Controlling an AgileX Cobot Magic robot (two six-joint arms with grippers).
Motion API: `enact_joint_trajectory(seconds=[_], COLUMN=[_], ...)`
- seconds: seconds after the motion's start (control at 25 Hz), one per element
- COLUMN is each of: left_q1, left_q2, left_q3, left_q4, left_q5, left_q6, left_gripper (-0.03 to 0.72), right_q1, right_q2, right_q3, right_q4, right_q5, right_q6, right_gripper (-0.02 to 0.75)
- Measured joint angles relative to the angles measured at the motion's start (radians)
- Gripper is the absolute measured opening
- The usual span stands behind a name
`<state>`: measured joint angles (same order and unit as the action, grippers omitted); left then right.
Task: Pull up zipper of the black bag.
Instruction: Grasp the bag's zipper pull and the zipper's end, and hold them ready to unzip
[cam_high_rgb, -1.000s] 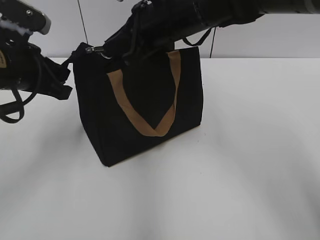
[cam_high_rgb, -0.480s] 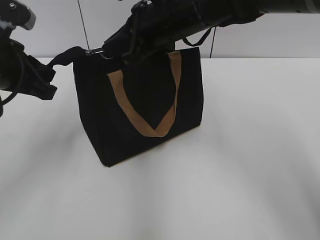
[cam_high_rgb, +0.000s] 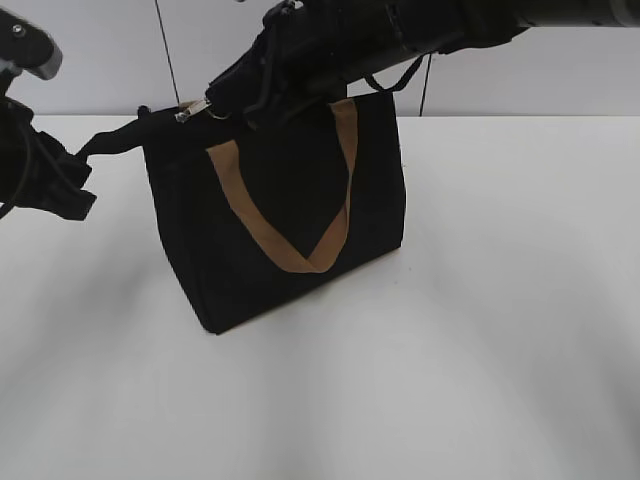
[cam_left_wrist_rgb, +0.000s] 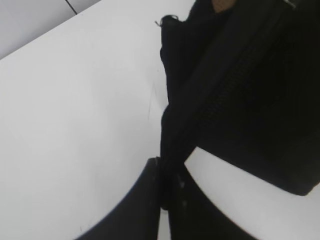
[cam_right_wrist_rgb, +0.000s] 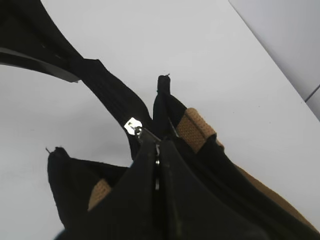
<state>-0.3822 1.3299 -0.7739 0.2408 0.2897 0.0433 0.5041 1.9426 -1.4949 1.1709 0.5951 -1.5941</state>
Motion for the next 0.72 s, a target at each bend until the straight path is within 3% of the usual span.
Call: enact_joint_trajectory(seconds=[0.4, 0.72], left_q1=[0.0, 0.0], left_q2=[0.0, 0.0], left_q3=[0.0, 0.0], left_q4=[0.0, 0.0], left_q5=[0.016, 0.021], left_q6=[0.0, 0.0], left_gripper=[0.009, 0.009], right_q1=[-0.007, -0.109], right_q2=[0.0, -0.002], right_q3=[0.0, 0.0], right_q4=[-0.064, -0.077], right_q5=[-0.066, -0.075], right_q6=[0.005, 0.064], right_gripper=[-0.015, -0.015])
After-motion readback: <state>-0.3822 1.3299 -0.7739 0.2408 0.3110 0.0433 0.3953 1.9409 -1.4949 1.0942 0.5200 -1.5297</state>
